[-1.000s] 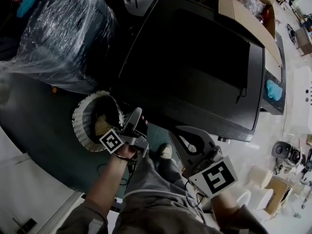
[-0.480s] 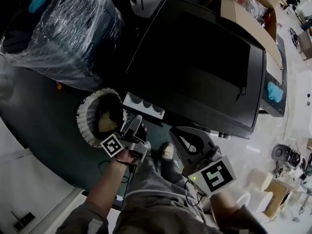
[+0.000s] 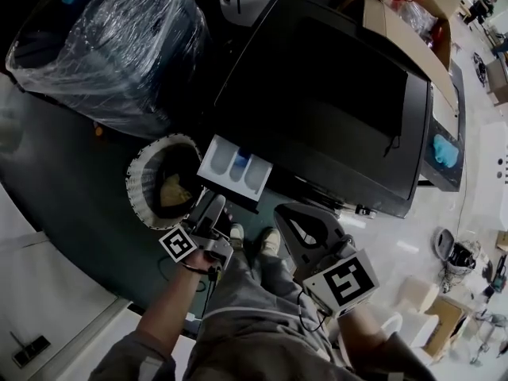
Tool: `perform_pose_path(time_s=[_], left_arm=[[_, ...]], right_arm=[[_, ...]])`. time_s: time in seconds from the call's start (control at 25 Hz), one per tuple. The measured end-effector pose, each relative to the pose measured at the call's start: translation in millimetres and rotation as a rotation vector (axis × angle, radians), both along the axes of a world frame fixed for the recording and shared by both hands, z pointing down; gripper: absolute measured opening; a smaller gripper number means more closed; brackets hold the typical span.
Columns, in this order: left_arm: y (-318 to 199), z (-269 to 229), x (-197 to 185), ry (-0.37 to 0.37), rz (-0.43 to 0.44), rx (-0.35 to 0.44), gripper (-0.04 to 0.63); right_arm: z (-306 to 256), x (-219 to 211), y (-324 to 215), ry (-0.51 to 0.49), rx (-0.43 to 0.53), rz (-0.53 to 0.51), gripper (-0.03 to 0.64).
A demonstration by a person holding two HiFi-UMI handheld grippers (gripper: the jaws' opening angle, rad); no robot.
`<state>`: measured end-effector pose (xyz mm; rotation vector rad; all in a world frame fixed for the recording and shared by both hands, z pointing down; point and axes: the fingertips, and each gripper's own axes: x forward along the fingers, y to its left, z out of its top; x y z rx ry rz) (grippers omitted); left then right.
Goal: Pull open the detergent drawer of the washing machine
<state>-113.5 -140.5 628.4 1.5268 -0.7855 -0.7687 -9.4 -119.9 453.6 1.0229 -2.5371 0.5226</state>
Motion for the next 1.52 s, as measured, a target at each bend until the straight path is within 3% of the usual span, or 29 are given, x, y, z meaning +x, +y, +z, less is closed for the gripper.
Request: perform_pose_path(time_s=[0.92,1.08,1.24,1.52], left_arm=[[34,2,-12,-0.023,0.001,-0.024,0.419],[38,3,-17,-0.118,0.024,-0.054,0.419],[51,9,-25,-0.324,0.083,-0.091,0.419],[49,-49,-16,-0.440,0.125,0.036,0.410]], right_arm=[[-4,-3,29,0.023,-0.011,-0.023,0.034],[-10,0,31,0.033,-0.001,-0.026,0.034],[-20,7,32,0.050,0.012,-0.029,0.034],[-57,17,28,0.037,0.060,-0.012,0.034]])
